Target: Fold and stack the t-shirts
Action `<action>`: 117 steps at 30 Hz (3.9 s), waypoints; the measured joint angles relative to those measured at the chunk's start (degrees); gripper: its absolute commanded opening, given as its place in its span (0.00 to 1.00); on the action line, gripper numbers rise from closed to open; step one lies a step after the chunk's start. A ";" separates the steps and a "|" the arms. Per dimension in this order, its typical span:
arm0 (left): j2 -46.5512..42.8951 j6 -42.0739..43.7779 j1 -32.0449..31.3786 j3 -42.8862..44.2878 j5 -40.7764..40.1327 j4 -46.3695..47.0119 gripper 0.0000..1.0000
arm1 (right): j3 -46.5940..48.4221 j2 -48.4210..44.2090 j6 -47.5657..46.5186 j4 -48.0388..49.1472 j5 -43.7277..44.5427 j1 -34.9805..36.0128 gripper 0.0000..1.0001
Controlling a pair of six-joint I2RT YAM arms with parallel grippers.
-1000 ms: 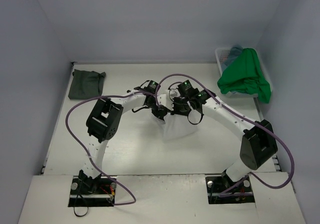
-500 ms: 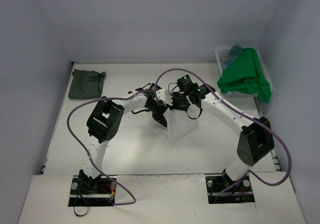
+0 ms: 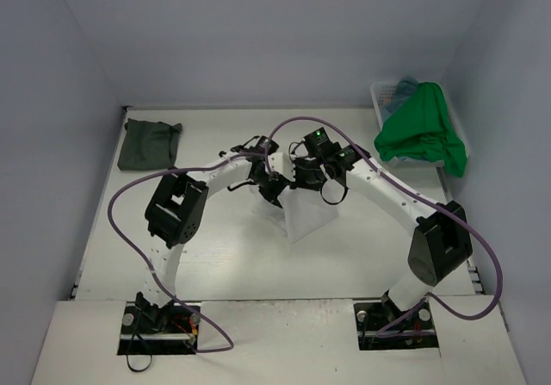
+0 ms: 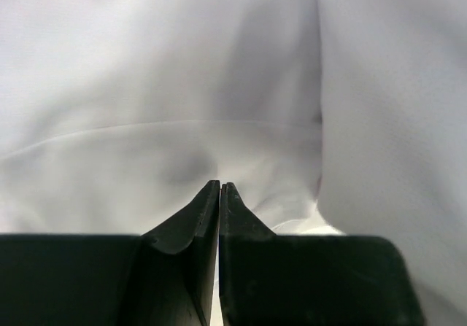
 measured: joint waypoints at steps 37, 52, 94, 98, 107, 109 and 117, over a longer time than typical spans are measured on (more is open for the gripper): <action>-0.52 7.21 4.61 -0.17 -13.55 2.71 0.00 | -3.43 -1.18 1.60 0.98 1.01 -0.96 0.00; 2.12 7.10 4.24 3.08 -9.44 2.43 0.00 | -3.28 -1.05 1.92 0.98 0.96 -0.92 0.00; -1.14 -0.37 12.17 6.32 -9.11 0.87 0.13 | -1.62 11.37 1.36 11.41 1.25 0.44 0.00; -3.80 -0.68 14.45 7.48 -9.25 0.85 0.13 | -1.64 12.28 1.55 12.92 1.86 0.44 0.00; -5.11 -1.09 12.98 5.84 -7.72 2.03 0.09 | -5.68 12.79 5.70 24.57 7.93 1.25 0.16; -5.11 -1.20 12.90 4.61 -7.39 2.10 0.09 | -7.02 12.94 6.93 28.06 9.94 1.46 0.29; -5.16 -1.29 12.90 3.85 -6.75 2.14 0.09 | -7.34 19.67 10.99 38.75 17.99 1.84 0.40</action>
